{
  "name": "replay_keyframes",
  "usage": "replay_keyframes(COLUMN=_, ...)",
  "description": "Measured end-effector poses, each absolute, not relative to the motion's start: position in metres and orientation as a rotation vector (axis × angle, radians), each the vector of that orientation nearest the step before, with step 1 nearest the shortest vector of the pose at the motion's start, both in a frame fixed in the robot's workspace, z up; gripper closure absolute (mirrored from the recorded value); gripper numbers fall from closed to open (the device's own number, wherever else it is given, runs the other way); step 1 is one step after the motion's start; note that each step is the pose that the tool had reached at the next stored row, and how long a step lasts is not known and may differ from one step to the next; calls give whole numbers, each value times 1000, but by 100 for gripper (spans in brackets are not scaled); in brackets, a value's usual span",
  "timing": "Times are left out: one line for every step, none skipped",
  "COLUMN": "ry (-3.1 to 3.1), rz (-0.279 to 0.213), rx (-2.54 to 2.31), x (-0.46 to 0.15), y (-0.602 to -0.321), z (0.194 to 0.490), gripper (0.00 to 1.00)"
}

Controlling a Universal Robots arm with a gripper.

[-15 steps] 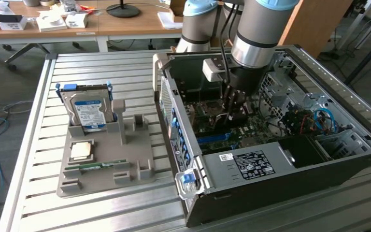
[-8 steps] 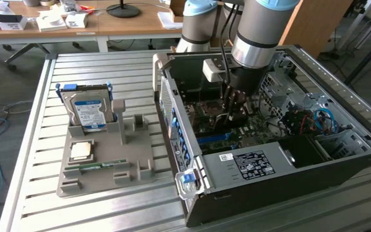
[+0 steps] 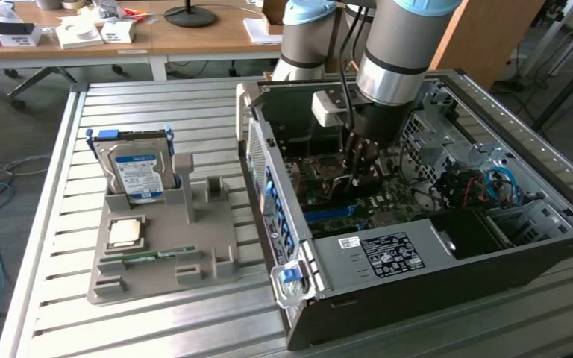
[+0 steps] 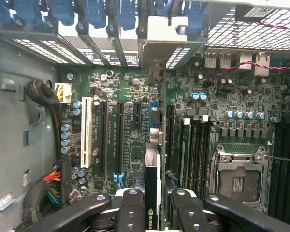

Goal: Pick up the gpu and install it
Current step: 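Insert the gpu into the slot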

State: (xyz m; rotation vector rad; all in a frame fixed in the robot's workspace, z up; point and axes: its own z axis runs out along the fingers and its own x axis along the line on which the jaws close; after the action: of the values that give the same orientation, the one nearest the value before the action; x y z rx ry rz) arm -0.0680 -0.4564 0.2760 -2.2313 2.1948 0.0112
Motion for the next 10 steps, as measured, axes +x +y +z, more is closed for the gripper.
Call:
replay_keyframes(ry=2195, rz=11, rx=-2231, x=-68, y=-456, z=276, gripper=74)
replay_keyframes(ry=2195, rz=11, rx=-2231, x=-68, y=-456, z=276, gripper=74)
replay_keyframes(ry=2195, rz=11, rx=-2231, x=-68, y=-456, z=276, gripper=74)
replay_keyframes(ry=2195, rz=11, rx=-2231, x=-69, y=-456, z=276, gripper=74)
replay_keyframes(ry=2195, rz=11, rx=-2231, x=-69, y=-456, z=276, gripper=74)
replay_keyframes(ry=2195, rz=11, rx=-2231, x=-70, y=-456, z=276, gripper=74)
replay_keyframes(ry=2195, rz=11, rx=-2231, x=-70, y=-456, z=276, gripper=74)
replay_keyframes(ry=2195, rz=11, rx=-2231, x=-70, y=-456, z=276, gripper=74)
replay_keyframes(ry=2195, rz=11, rx=-2231, x=-70, y=-456, z=276, gripper=74)
replay_keyframes(ry=2195, rz=11, rx=-2231, x=-70, y=-456, z=276, gripper=74)
